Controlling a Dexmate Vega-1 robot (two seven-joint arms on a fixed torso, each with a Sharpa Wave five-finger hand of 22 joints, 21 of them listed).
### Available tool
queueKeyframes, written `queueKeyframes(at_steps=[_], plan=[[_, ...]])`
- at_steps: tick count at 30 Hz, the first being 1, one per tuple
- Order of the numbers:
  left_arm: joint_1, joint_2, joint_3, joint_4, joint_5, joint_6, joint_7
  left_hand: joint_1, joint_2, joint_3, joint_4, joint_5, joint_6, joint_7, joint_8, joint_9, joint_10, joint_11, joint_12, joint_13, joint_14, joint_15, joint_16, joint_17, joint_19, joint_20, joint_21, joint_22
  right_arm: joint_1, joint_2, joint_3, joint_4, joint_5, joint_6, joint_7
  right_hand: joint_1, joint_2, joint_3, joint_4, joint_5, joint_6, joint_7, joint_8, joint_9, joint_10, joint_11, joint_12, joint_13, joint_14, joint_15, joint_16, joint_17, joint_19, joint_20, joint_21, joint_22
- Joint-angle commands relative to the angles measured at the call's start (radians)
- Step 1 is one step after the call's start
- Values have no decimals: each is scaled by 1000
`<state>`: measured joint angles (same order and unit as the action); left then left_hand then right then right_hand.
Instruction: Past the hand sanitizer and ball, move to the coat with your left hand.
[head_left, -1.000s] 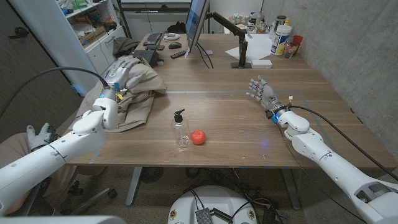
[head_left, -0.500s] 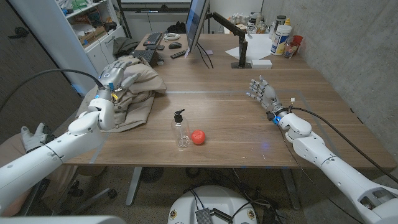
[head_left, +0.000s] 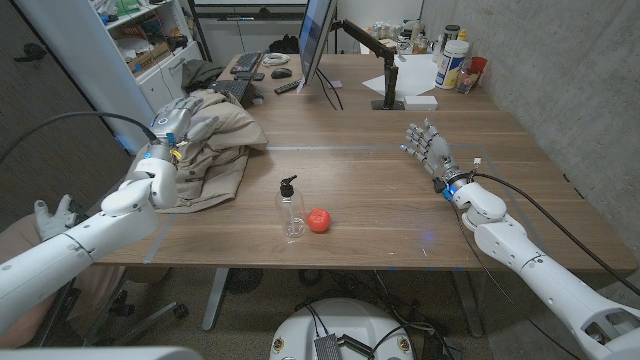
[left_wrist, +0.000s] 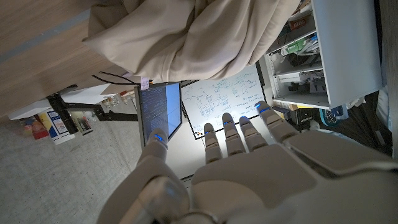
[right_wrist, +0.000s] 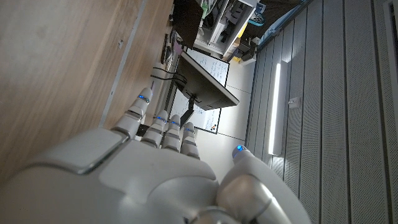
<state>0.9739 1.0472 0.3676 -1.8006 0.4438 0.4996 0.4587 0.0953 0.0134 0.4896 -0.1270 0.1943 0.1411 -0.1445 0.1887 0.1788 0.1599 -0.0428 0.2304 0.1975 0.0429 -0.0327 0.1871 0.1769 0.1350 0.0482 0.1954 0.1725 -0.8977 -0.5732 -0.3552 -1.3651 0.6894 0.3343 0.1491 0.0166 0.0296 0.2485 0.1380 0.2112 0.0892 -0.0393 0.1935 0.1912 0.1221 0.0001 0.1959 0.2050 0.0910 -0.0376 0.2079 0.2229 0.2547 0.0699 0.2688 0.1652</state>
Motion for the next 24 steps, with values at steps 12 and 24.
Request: queueKeyframes(at_steps=[12, 24], plan=[[-53, -15, 26, 63, -22, -47, 6, 0, 3, 2, 2, 1, 11, -2, 4, 4, -4, -3, -2, 4, -12, -43, -3, 2, -2, 4, -5, 1, -19, -18, 22, -61, 50, -28, 28, 14, 4, -5, -2, 6, 2, 1, 4, 1, 15, -1, 8, 0, 10, -15, 4, -1, 15, 11, -11, 5], [-89, -21, 49, 96, -20, -55, -16, -1, 3, 1, 3, 0, 8, 0, 2, 4, -5, -5, -3, 4, -13, -43, -3, 3, -2, 5, -5, 1, -32, -14, 33, -74, 55, -25, 6, 16, 5, -5, -4, 6, 3, 2, 5, 1, 20, 1, 9, 0, 25, -19, 9, -3, 29, 17, -14, 6]])
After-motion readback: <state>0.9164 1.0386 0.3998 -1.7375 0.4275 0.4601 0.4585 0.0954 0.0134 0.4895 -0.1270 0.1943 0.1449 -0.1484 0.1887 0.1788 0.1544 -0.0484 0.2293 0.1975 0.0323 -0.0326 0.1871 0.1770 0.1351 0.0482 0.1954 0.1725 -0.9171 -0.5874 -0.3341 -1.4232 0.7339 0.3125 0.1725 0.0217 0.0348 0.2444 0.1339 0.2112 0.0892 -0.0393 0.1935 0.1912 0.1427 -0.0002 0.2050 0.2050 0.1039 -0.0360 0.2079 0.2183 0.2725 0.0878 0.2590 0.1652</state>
